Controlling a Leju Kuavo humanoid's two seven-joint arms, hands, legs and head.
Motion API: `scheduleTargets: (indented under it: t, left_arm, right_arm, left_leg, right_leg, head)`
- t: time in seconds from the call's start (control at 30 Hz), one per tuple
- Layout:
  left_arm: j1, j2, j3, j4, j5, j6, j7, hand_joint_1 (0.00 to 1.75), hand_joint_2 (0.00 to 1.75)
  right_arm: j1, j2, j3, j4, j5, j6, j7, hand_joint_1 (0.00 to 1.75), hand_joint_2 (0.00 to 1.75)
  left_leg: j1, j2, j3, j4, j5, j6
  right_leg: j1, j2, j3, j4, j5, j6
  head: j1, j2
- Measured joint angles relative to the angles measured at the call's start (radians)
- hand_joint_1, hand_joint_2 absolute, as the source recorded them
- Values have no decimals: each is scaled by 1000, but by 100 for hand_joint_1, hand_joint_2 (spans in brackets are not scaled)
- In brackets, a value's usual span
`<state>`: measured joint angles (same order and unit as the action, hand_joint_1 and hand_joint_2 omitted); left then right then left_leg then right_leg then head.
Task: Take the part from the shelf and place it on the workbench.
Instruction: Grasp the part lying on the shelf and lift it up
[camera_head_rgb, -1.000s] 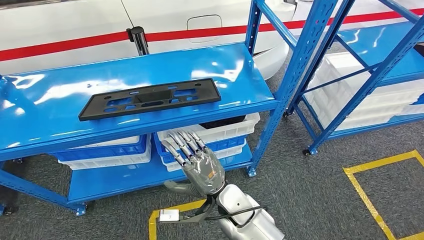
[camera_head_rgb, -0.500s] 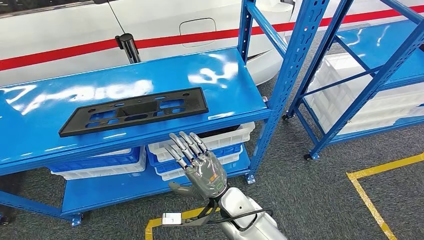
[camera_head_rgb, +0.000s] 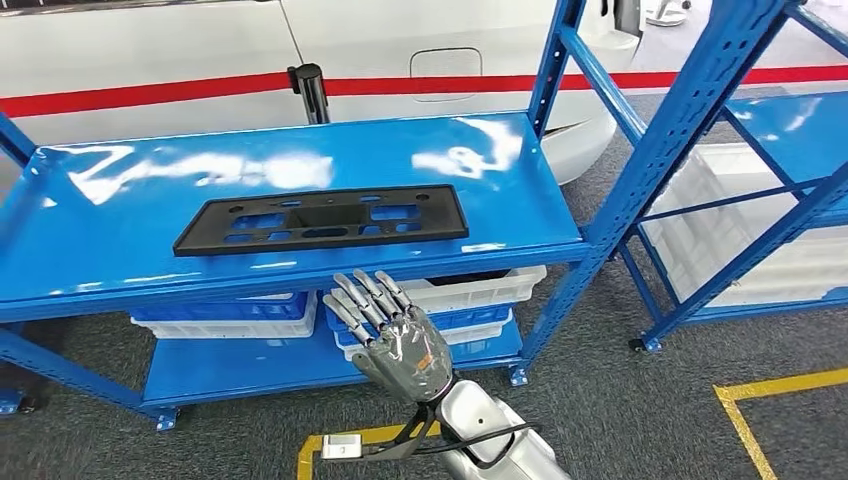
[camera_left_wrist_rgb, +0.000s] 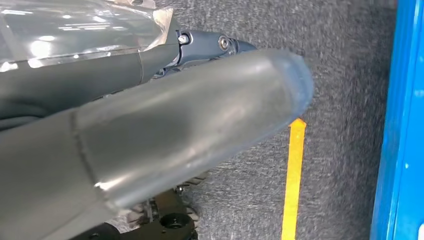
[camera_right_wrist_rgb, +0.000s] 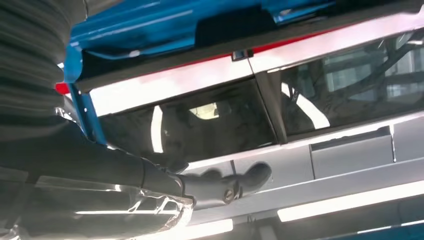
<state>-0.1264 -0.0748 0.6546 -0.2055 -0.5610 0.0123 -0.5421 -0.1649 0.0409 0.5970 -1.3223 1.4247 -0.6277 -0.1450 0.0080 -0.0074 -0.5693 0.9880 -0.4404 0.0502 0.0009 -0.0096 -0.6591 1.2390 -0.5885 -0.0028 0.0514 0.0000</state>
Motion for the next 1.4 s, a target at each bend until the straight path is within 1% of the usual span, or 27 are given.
scheduleTargets:
  t: [0.03, 0.07, 0.1, 0.13, 0.17, 0.2, 0.23, 0.27, 0.3, 0.37, 0.4, 0.5, 0.57, 0.7, 0.8, 0.87, 0.93, 1.0, 1.07, 1.37, 1.4]
  left_arm:
    - [1, -1, 0, 0, -1, 0, 0, 0, 0]
    - [1, -1, 0, 0, -1, 1, 0, 0, 0]
    - [2, -2, 0, 0, -2, 2, 0, 0, 0]
    - [2, -3, 0, 0, -2, 2, 0, 0, 0]
    - [2, -4, 0, 0, -2, 2, 0, 0, 0]
    - [2, -5, 0, 0, -2, 2, 0, 0, 0]
    - [2, -5, 0, 0, -3, 1, 0, 0, 0]
    - [2, -4, 0, 0, -3, 1, -1, 0, 0]
    - [3, -3, 0, 0, -3, 0, -1, 0, 0]
    - [4, -2, 1, 0, -4, 0, -2, 0, 0]
    - [4, -3, 1, 0, -5, 0, -3, 0, 0]
    - [4, -3, 1, 0, -8, 5, -3, 0, 0]
    - [4, -3, 1, 0, -11, 7, -3, 0, 0]
    - [4, -4, 1, 0, -13, 7, -3, 0, 0]
    - [4, -4, 2, 0, -13, 7, -3, 0, 0]
    - [4, -4, 2, 0, -13, 7, -1, 0, 0]
    - [4, -4, 2, 0, -13, 8, 2, 0, 0]
    - [4, -4, 3, 0, -14, 9, 4, 0, 0]
    - [4, -4, 3, 0, -15, 9, 4, 0, 0]
    - [4, -4, 4, 0, -17, 9, 5, 0, 0]
    - [4, -3, 4, 0, -17, 9, 5, 0, 0]
  right_arm:
    - [4, -2, -2, 0, 1, 1, 0, 0, 44]
    - [7, -4, -5, 0, 1, 1, 0, 0, 0]
    - [8, -5, -6, 0, 0, 1, 0, 0, 44]
    - [9, -5, -8, 0, -2, 1, -1, 0, 87]
    - [8, -6, -9, 0, -7, -1, -3, 0, 131]
    - [8, -6, -10, 0, -13, -3, -7, 0, 175]
    - [8, -5, -11, 0, -19, -6, -10, 0, 175]
    - [8, -4, -11, 1, -23, -8, -14, 0, 175]
    - [8, -3, -11, 1, -25, -11, -17, 0, 175]
    - [9, -1, -11, 1, -27, -18, -19, 0, 175]
    - [9, 0, -11, 1, -28, -22, -21, 0, 175]
    - [9, 1, -11, 2, -29, -30, -26, 0, 175]
    - [9, 2, -11, 3, -29, -32, -27, 0, 175]
    - [9, 2, -11, 5, -29, -33, -27, 0, 175]
    - [9, 2, -11, 6, -29, -33, -27, 0, 175]
    - [9, 2, -11, 6, -28, -36, -26, 0, 175]
    - [8, 2, -11, 7, -18, -44, -16, 0, 87]
    - [8, 2, -13, 10, -1, -54, 1, 0, 87]
    - [8, 4, -16, 13, 13, -59, 16, 0, 175]
    - [9, 8, -24, 14, 21, -61, 28, 0, 175]
    - [9, 9, -24, 14, 22, -61, 28, 0, 175]
  left_leg:
    - [0, -9, -1, 0, 0, 0]
    - [0, -18, -1, 1, 0, -1]
    - [1, -26, 0, 1, -1, -2]
    - [1, -32, 2, 1, -2, -4]
    - [1, -38, 4, 2, -4, -7]
    - [-1, -43, 4, 6, -8, -12]
    - [-3, -46, 4, 9, -11, -18]
    - [-5, -47, 2, 12, -15, -17]
    - [-6, -47, 1, 16, -17, -14]
    - [-4, -45, 0, 16, -18, -3]
    - [-3, -44, 1, 15, -17, -1]
    - [-1, -42, 4, 10, -17, -2]
    - [1, -41, 5, 9, -16, -7]
    - [3, -39, 5, 6, -16, -29]
    - [3, -38, 5, 6, -16, -36]
    - [2, -38, 5, 6, -16, -36]
    - [1, -38, 5, 7, -16, -36]
    - [-2, -38, 5, 7, -16, -36]
    - [-4, -38, 5, 7, -16, -36]
    - [-7, -37, 5, 7, -16, -36]
    - [-7, -37, 4, 10, -17, -34]
  right_leg:
    - [-2, 3, -26, 49, -14, 3]
    - [-4, 4, -38, 68, -13, 10]
    - [-7, 5, -30, 43, 6, 21]
    - [-10, 5, -4, -19, 36, 31]
    - [-13, 7, 30, -96, 68, 39]
    - [-16, 8, 59, -164, 96, 41]
    - [-18, 10, 78, -209, 114, 38]
    - [-20, 11, 86, -229, 122, 33]
    - [-20, 11, 87, -232, 125, 28]
    - [-19, 12, 87, -233, 128, 24]
    - [-18, 13, 87, -233, 128, 23]
    - [-14, 16, 87, -233, 127, 20]
    - [-12, 16, 87, -232, 127, 19]
    - [-8, 16, 86, -231, 125, 16]
    - [-8, 16, 86, -231, 125, 15]
    - [-8, 16, 86, -231, 125, 15]
    - [-9, 16, 86, -231, 125, 15]
    - [-11, 16, 86, -231, 125, 16]
    - [-12, 16, 86, -231, 125, 16]
    - [-16, 16, 86, -231, 125, 16]
    - [-20, 16, 87, -234, 127, 19]
  head:
    - [0, 0]
    - [0, 0]
    - [0, 0]
    - [0, 0]
    - [1, 0]
    - [0, 0]
    - [-1, 0]
    - [-2, 0]
    - [-3, 0]
    - [-3, 0]
    - [-3, 0]
    - [-3, 0]
    - [-3, 0]
    - [-3, 0]
    - [-3, 0]
    - [-3, 0]
    - [-3, 0]
    - [-3, 0]
    - [-3, 0]
    - [-3, 0]
    - [-3, 0]
